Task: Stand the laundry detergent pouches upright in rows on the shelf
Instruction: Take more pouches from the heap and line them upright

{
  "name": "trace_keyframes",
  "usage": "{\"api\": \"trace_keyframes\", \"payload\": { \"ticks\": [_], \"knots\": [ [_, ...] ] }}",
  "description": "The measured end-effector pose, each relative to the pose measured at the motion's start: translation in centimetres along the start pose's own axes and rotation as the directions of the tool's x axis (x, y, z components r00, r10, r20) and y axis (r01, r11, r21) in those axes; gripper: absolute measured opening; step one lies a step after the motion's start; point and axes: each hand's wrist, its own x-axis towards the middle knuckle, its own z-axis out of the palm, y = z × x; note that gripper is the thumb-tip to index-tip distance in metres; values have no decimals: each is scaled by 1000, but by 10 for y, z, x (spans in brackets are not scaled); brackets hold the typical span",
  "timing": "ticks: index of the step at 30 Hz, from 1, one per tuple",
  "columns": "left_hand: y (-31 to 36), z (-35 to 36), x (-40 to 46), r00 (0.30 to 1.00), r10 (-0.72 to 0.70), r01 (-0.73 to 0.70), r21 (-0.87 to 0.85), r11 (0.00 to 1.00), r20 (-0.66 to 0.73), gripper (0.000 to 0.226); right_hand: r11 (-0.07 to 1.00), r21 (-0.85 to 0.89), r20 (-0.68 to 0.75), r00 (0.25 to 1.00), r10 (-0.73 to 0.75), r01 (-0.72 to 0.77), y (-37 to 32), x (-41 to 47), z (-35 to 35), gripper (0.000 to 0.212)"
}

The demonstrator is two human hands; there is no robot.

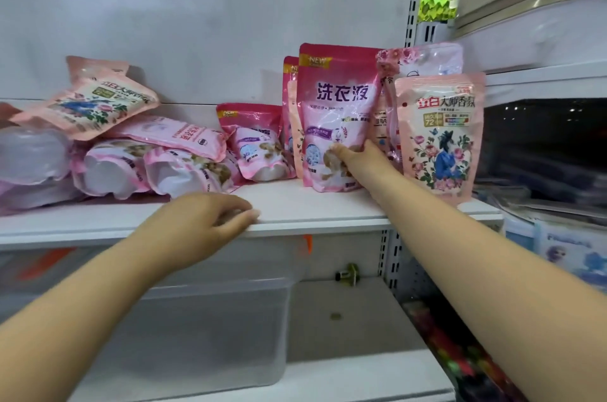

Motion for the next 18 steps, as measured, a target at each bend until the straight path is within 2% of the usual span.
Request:
{"api": "trace_keyframes", "payload": {
  "ticks": [2,4,6,8,11,13,15,18],
  "knots": [
    [-5,3,-12,995,15,-7,78,997,-102,58,991,-131,-26,1000,-4,0,0,-6,4,65],
    [-7,8,-14,990,46,-32,114,993,-131,77,955,-296,-64,997,-47,26,1,-15,8,74],
    [-9,9,-12,990,30,-21,65,998,-135,80,909,-409,-115,984,-136,78,1,-26,9,68],
    [-16,6,-13,987,52,-50,18,999,-154,77,883,-453,-129,971,-204,125,-1,-34,6,63],
    [-37,-8,-21,960,53,-31,84,996,-275,76,830,-494,-107,930,-352,257,-13,-47,5,62],
    [-55,-19,-29,922,-42,76,75,994,-386,73,782,-500,-43,891,-453,373,-26,-57,15,59],
    [-73,-23,-37,890,-119,166,70,984,-440,75,740,-499,94,877,-472,452,-43,-60,37,55],
    [-92,-12,-45,899,-98,201,203,958,-427,82,771,-460,303,894,-330,441,-66,-53,80,40]
  ]
}}
